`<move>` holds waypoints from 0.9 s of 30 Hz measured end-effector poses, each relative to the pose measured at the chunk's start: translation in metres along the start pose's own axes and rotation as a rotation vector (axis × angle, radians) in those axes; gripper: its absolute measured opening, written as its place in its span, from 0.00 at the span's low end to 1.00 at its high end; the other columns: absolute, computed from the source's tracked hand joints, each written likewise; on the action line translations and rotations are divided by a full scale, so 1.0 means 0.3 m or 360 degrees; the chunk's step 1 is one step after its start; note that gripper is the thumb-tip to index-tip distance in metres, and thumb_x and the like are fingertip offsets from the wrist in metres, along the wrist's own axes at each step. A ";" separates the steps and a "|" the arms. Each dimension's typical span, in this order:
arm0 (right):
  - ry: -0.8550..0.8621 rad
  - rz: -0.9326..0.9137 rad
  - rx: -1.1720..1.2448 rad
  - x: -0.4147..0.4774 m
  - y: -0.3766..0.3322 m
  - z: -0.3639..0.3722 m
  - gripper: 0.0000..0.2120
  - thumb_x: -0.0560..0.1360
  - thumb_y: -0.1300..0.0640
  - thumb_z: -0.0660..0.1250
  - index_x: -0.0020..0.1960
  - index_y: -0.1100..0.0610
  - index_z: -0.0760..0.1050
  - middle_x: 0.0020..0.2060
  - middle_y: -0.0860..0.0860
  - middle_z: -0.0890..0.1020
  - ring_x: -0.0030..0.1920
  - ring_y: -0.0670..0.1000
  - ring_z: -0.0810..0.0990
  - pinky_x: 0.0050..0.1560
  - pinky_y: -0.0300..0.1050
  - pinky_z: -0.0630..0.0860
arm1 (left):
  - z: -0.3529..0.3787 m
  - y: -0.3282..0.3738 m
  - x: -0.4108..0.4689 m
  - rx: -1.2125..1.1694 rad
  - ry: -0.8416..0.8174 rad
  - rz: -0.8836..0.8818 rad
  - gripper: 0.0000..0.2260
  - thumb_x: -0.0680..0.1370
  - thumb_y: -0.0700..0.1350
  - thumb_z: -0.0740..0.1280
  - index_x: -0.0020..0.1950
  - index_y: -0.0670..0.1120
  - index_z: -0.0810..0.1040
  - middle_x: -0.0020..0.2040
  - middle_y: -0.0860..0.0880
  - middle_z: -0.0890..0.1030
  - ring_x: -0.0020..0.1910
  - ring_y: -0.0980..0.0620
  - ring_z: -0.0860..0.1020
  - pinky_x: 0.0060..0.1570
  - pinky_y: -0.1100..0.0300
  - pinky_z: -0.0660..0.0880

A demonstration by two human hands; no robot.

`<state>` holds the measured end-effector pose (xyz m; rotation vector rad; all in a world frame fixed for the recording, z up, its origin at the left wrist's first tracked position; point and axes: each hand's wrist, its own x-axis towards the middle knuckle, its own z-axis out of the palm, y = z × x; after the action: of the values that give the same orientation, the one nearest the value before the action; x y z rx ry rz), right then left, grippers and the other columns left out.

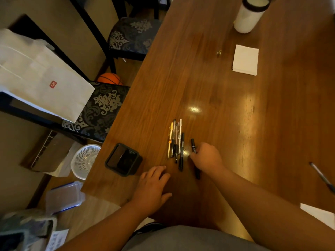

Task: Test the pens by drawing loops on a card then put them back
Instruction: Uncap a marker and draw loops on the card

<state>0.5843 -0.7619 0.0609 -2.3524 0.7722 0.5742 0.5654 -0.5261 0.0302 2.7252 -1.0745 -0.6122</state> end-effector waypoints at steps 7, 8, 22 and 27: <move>-0.0259 0.0331 0.1328 -0.206 0.079 0.021 0.01 0.78 0.61 0.65 0.48 0.58 0.73 0.42 0.58 0.83 0.38 0.54 0.85 0.32 0.44 0.79 | -0.109 0.055 0.029 -0.0505 -0.0181 -0.0065 0.26 0.74 0.64 0.64 0.70 0.56 0.68 0.67 0.55 0.69 0.66 0.55 0.66 0.63 0.56 0.68; -0.0301 0.0375 0.1549 -0.242 0.085 0.019 0.02 0.78 0.63 0.64 0.47 0.59 0.72 0.43 0.59 0.83 0.38 0.55 0.86 0.31 0.43 0.79 | -0.132 0.070 0.031 -0.0613 -0.0229 -0.0025 0.25 0.74 0.65 0.65 0.68 0.58 0.68 0.65 0.57 0.71 0.63 0.58 0.68 0.60 0.58 0.70; 0.0003 0.0384 0.2272 -0.644 0.341 -0.078 0.07 0.79 0.56 0.65 0.49 0.61 0.74 0.35 0.57 0.80 0.31 0.52 0.78 0.30 0.43 0.70 | -0.211 0.457 0.079 -0.0580 -0.0353 0.0699 0.08 0.79 0.54 0.65 0.53 0.52 0.79 0.44 0.55 0.80 0.42 0.58 0.77 0.45 0.56 0.75; 0.0114 0.0429 0.2440 -0.706 0.507 -0.131 0.07 0.79 0.57 0.65 0.48 0.62 0.75 0.35 0.59 0.82 0.31 0.52 0.80 0.30 0.42 0.74 | -0.168 0.641 0.097 -0.0492 -0.0267 0.0813 0.14 0.77 0.57 0.67 0.61 0.56 0.75 0.53 0.54 0.81 0.50 0.55 0.78 0.50 0.56 0.76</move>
<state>0.3387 -0.8054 0.1465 -0.8553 1.0195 -0.0856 0.4868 -0.6873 0.1208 2.0533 -1.4967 -0.8387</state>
